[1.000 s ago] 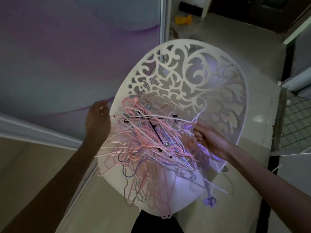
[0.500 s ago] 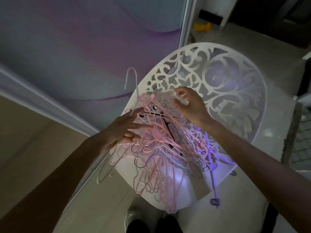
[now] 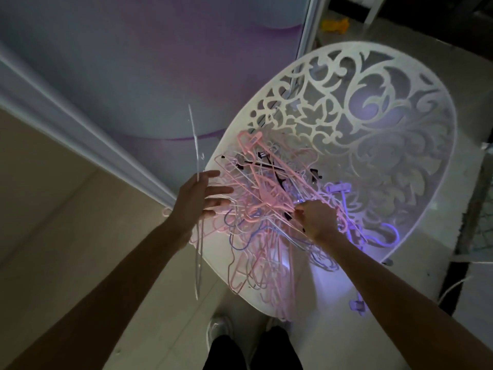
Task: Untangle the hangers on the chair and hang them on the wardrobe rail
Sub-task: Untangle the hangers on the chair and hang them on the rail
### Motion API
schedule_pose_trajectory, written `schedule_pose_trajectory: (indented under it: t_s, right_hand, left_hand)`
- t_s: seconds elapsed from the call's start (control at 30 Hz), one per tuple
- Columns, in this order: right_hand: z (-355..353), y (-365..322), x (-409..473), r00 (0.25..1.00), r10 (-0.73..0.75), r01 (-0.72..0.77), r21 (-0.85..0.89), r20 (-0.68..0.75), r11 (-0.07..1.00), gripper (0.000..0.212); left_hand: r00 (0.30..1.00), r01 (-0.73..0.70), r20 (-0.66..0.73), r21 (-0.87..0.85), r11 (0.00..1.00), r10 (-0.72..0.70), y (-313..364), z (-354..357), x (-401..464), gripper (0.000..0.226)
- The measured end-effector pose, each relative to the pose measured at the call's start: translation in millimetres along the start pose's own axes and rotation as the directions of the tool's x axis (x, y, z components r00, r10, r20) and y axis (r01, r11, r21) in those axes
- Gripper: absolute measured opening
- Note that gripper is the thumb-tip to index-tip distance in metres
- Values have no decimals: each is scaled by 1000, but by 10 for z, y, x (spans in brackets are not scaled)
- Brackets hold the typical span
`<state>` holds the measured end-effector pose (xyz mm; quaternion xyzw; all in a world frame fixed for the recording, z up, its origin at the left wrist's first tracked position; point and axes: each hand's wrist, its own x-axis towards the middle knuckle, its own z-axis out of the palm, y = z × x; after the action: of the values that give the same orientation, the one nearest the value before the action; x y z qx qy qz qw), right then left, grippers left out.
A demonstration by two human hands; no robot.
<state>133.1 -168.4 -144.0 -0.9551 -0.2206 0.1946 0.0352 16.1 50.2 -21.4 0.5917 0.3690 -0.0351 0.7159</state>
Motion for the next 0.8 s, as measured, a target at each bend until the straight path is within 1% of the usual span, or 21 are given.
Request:
schedule_pose_trajectory:
  t_s: [0.07,0.13,0.2,0.3,0.37,0.43,0.5,0.53,0.6,0.7,0.77,0.8]
  right_hand:
    - [-78,51,-42,1000,-18,18,11,-13,1000,27]
    - [-148,104,-104,999,-14,16,60,-36,998,27]
    - [-203,172,-166,996,-25,39,172,-81,984,24]
    - [-241,292,-233,991,-35,77,340,-128,937,23]
    - [-235,352,-270,986,16,52,395,-167,917,28]
    - [-230,378,-292,972,100,7,451,-214,893,38]
    - [-250,371,-279,962,176,-53,487,-209,872,31]
    - [-268,373,-260,957,189,-50,516,-220,855,27]
    - [-334,377,-233,933,224,-27,564,-283,825,25]
    - [-432,395,-234,919,223,-6,554,-326,833,23]
    - [-499,418,-249,875,276,-14,548,-398,836,25]
    - [-553,426,-264,848,311,-11,574,-428,819,27]
  left_hand:
    - [1000,28,-5,-8,1000,-28,-117,49,45,31]
    - [999,45,-6,-51,998,-46,-200,81,70,31]
    - [997,71,10,-86,994,-70,-244,111,96,29]
    - [993,115,29,-44,992,-113,-301,169,149,28]
    - [989,146,16,-23,989,-145,-345,197,191,28]
    - [981,192,17,-31,981,-192,-377,224,232,26]
    - [974,227,32,-42,973,-225,-380,270,263,25]
    - [971,240,36,-47,970,-238,-372,299,284,25]
    - [965,260,40,-52,964,-258,-355,360,312,24]
    - [973,229,34,-57,972,-227,-339,413,310,19]
    - [986,165,17,-37,986,-164,-331,409,295,19]
    - [992,128,6,-27,991,-128,-312,402,289,19]
